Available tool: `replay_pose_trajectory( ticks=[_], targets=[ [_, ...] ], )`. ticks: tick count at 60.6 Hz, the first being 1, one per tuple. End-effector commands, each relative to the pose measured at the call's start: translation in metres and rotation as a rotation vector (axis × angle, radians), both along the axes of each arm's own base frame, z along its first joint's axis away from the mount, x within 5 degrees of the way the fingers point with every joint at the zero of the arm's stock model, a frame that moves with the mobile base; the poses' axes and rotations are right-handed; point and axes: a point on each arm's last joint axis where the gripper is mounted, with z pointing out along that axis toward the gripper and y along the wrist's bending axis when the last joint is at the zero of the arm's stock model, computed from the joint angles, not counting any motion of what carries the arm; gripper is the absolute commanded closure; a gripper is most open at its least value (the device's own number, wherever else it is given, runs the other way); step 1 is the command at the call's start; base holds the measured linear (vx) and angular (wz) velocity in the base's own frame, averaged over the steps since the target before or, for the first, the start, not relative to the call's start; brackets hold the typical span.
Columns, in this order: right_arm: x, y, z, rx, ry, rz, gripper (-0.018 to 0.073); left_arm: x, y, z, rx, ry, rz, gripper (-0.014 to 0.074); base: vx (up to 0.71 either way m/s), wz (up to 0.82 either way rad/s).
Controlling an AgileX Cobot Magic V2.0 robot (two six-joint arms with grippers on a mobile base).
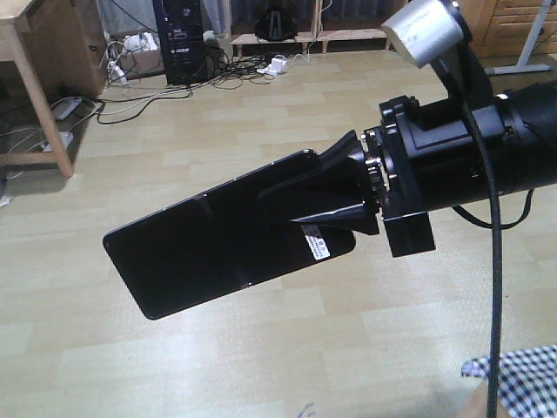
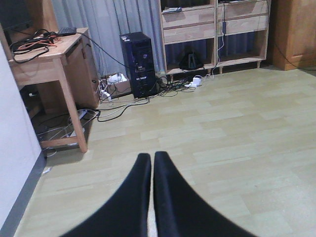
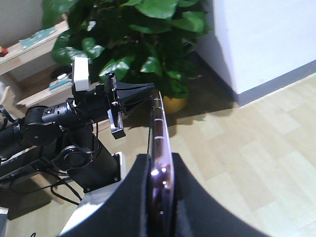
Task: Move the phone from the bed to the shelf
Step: 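Hold the phone in the right gripper while the base turns away, then carry the phone in the right gripper toward the wooden shelf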
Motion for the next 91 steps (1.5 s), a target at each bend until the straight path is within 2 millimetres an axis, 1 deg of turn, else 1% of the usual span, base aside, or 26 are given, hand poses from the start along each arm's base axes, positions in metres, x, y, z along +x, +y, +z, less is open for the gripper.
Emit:
replay_pose_trajectory(
  ticks=[1,91],
  targets=[
    [-0.0144,-0.0003,0.0224,0.101,-0.014,0.060,0.0561,-0.0013,-0.0002,0.0145,-0.011,-0.108,-0.002,0.0595,0.40,-0.09],
    [-0.0144,-0.0003,0.0224,0.100,-0.014,0.060,0.0561,-0.0013,-0.0002,0.0145,-0.011,-0.108,-0.002,0.0595,0.38,-0.12]
  ],
)
